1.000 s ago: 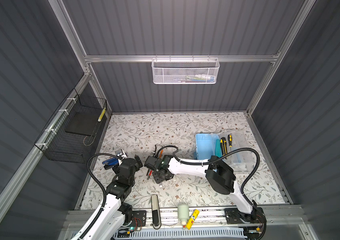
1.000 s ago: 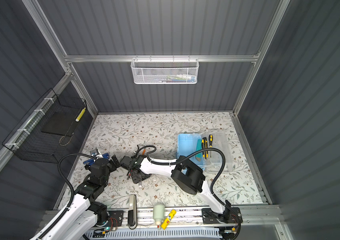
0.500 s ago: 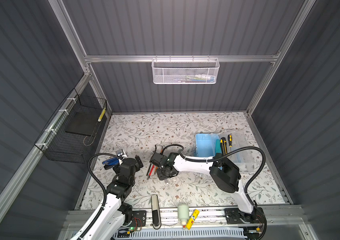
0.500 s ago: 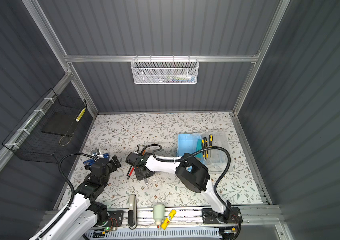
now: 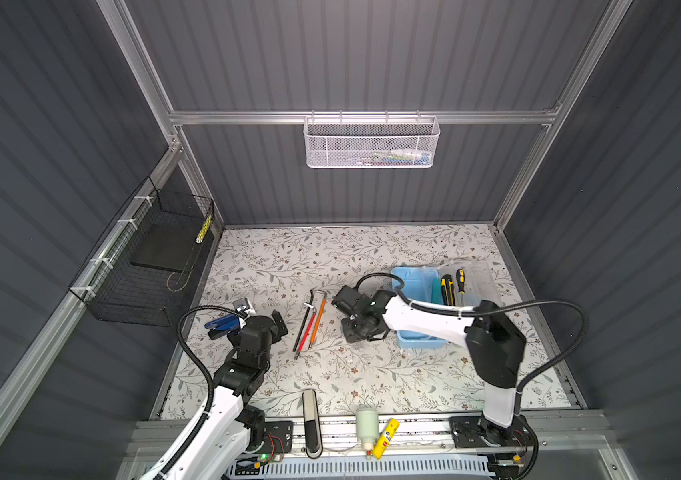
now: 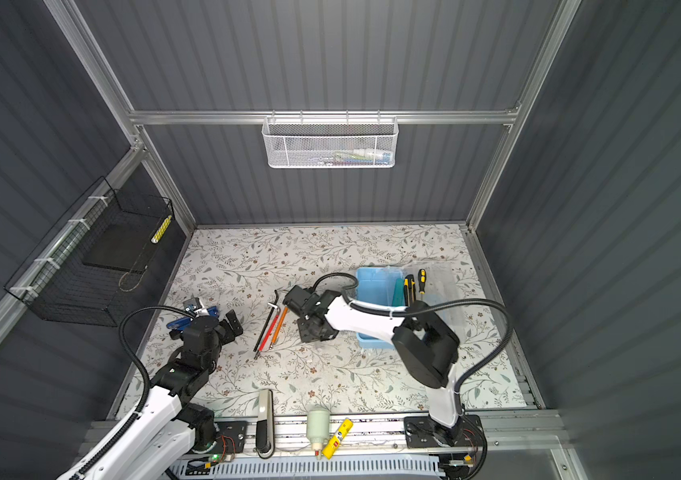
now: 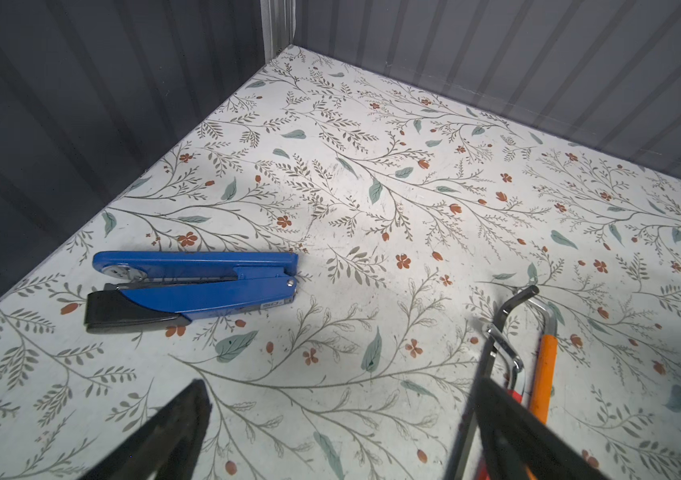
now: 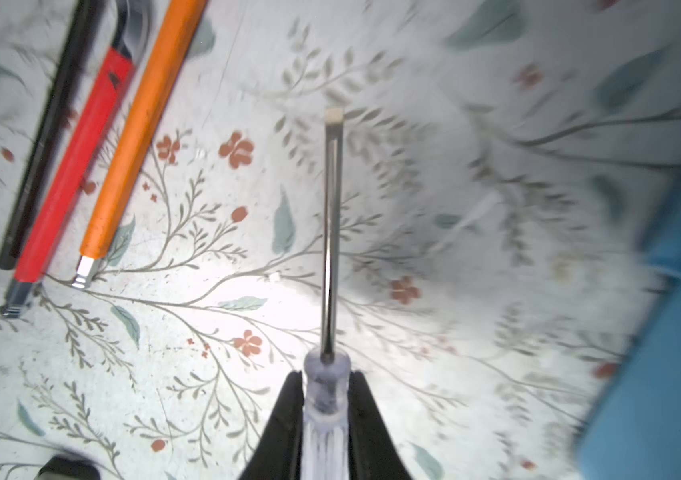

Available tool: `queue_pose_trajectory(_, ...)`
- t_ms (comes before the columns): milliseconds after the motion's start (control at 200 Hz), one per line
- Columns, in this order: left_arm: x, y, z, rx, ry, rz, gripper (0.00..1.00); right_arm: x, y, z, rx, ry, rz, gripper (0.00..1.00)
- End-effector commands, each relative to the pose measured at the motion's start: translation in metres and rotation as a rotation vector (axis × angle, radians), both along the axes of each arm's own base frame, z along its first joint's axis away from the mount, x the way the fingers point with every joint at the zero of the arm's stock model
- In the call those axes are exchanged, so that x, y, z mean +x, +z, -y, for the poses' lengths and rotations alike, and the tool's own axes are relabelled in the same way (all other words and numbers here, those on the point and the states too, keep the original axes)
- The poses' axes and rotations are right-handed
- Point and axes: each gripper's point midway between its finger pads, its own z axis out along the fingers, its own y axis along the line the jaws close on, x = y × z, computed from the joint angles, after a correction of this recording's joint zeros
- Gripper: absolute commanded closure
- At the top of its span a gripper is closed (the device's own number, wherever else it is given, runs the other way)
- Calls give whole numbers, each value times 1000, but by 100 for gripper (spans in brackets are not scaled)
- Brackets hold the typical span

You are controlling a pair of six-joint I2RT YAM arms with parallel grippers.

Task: Pack the tool kit
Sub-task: 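Lift the clear-handled screwdriver and carry it over the blue box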

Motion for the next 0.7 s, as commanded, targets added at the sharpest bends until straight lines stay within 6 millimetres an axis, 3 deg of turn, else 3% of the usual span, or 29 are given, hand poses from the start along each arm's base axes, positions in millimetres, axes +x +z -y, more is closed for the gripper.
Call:
queue_pose_trajectory(0, 2, 0, 1, 8, -15, 0, 1, 20, 46, 64, -63, -59, 114, 98)
queue_pose_trajectory(40, 2, -1, 2, 9, -17, -3, 1, 26, 64, 87, -62, -92, 151, 98)
queue_pose_trajectory(200, 3, -1, 2, 10, -19, -7, 0, 35, 105, 179, -113, -197, 237, 100)
queue_pose_trajectory(305, 3, -1, 2, 12, -20, -7, 1, 37, 116, 232, -134, -278, 257, 100)
queue_pose_trajectory(440, 3, -1, 2, 11, -20, -6, 1, 38, 117, 282, -208, -355, 269, 100)
queue_pose_trajectory(535, 3, -1, 3, 9, -22, -5, 1, 43, 111, 305, -222, -401, 272, 100)
queue_pose_trajectory(696, 4, -1, 3, 11, -22, -9, 0, 54, 98, 318, -238, -401, 263, 100)
